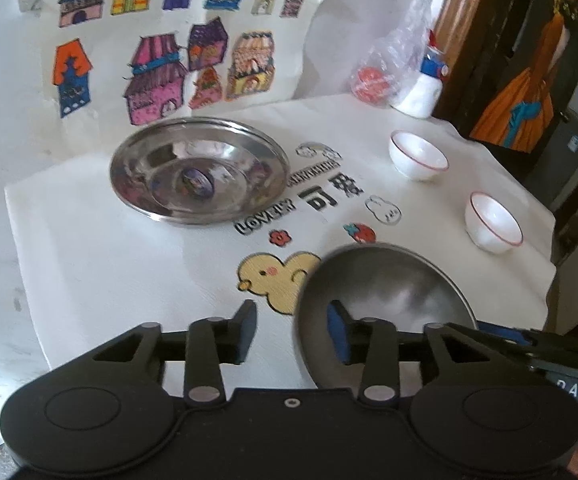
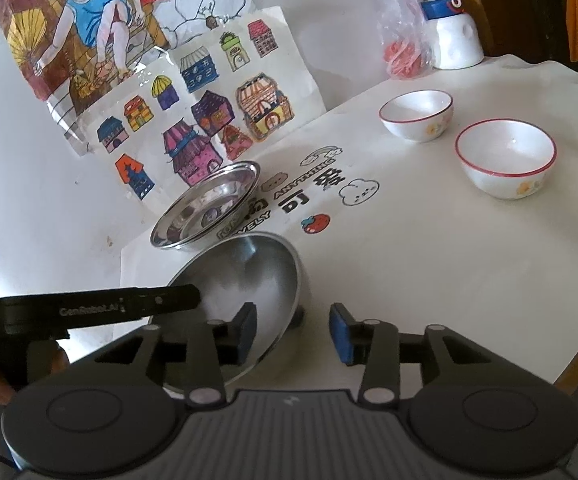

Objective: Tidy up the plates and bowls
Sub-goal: 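Lower the steel bowl onto the table and open both grippers, then move both grippers to the larger red-rimmed white bowl and grasp its rim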

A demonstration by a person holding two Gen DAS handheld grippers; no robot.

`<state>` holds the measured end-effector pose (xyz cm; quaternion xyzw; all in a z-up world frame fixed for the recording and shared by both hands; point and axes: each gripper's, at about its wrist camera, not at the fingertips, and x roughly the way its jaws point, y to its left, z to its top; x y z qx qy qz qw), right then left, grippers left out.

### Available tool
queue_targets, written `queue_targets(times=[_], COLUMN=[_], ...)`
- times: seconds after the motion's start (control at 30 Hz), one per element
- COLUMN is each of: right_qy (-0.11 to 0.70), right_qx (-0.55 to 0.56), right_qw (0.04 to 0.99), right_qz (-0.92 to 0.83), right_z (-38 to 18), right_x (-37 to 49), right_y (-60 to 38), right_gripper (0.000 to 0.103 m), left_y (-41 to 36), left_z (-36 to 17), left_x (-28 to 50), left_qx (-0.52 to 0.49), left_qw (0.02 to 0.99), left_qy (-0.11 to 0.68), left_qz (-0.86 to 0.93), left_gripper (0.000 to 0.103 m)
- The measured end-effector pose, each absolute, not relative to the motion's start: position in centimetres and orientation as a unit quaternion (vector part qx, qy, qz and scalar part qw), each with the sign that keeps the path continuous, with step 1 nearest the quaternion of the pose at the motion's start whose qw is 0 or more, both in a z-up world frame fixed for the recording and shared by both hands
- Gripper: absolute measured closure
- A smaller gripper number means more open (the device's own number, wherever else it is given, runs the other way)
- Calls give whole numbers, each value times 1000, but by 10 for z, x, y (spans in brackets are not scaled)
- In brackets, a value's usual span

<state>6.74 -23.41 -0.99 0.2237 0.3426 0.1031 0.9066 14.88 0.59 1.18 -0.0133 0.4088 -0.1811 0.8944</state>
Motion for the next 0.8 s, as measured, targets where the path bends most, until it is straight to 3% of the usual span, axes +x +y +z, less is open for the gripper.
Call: queue_targets(times=[0.07, 0.2, 0.33, 0.53, 0.8], right_qy=[340, 326, 305, 251, 174], right_qx=[227, 237, 243, 232, 194], right_qw=[907, 911, 917, 939, 965], right_qz=[100, 92, 83, 41, -34], right_z=[-9, -6, 0, 3, 6], right_x=[68, 68, 67, 59, 49], right_y=[-237, -242, -250, -269, -306], right_gripper=[49, 35, 17, 1, 0], left_y=[7, 6, -3, -29, -87], left_z=[16, 25, 37, 48, 48], left_x=[150, 153, 161, 171, 190], left_qx=[-14, -18, -17, -14, -7], left_qw=[898, 908, 915, 921, 913], left_qy=[402, 380, 361, 337, 336], left_qz=[-176, -175, -179, -196, -230], left_gripper=[53, 32, 21, 3, 1])
